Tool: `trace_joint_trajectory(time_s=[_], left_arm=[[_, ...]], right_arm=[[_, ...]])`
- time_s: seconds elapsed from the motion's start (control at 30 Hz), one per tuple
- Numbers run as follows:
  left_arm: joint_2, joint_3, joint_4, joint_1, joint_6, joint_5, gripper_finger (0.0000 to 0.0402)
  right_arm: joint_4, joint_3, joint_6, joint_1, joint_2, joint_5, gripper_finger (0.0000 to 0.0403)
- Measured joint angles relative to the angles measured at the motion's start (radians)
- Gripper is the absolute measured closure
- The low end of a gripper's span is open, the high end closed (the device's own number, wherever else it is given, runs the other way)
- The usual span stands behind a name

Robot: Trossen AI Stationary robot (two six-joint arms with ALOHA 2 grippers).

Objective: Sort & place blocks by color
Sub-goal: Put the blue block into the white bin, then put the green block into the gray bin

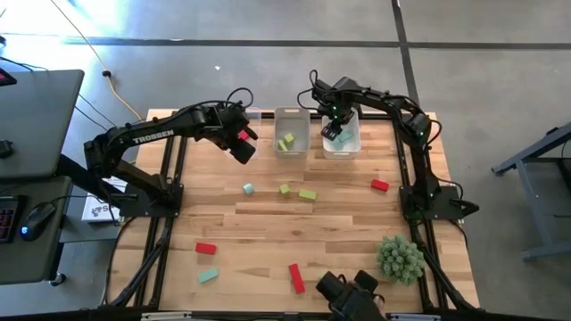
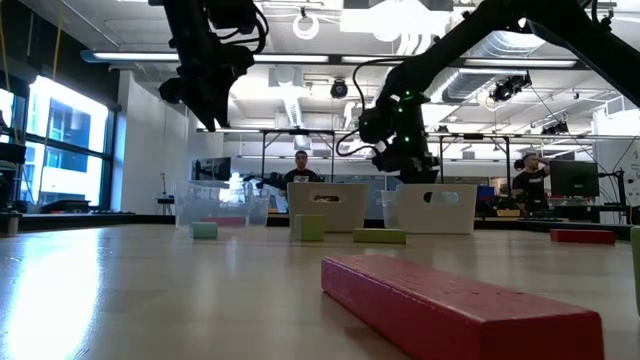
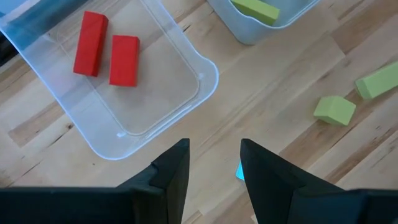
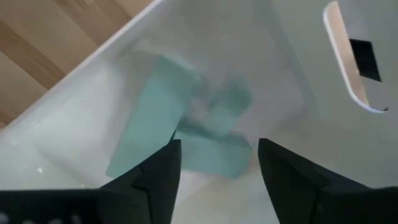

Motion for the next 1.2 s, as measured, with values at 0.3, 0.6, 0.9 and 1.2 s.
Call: trace_joint_trajectory(time_s=[0.3,0.6,0.9,1.2], left_arm=[[0.000,0.000,-0.003,0.000,0.008,0.008,0.0268],[0.000,0.000,-0.013,0.004,0.024,0.002,0.0223],[-0.001,0.000,-0.013,0.040,0.132,0.012,0.0179],[-0.001,0.000,0.094,0.014,0.209,0.016,0.0179]], right_arm=[[-0.081,0.063,0.047,0.006,-0.005,-0.030,0.0178],[-0.135,0.250,0.060,0.029,-0.009,-0.056,0.0189],[-0.232,0.494,0.070,0.029,-0.008,-0.056,0.0192],[-0.275,0.615,0.193,0.035,-0.040,-0.056,0.0192]])
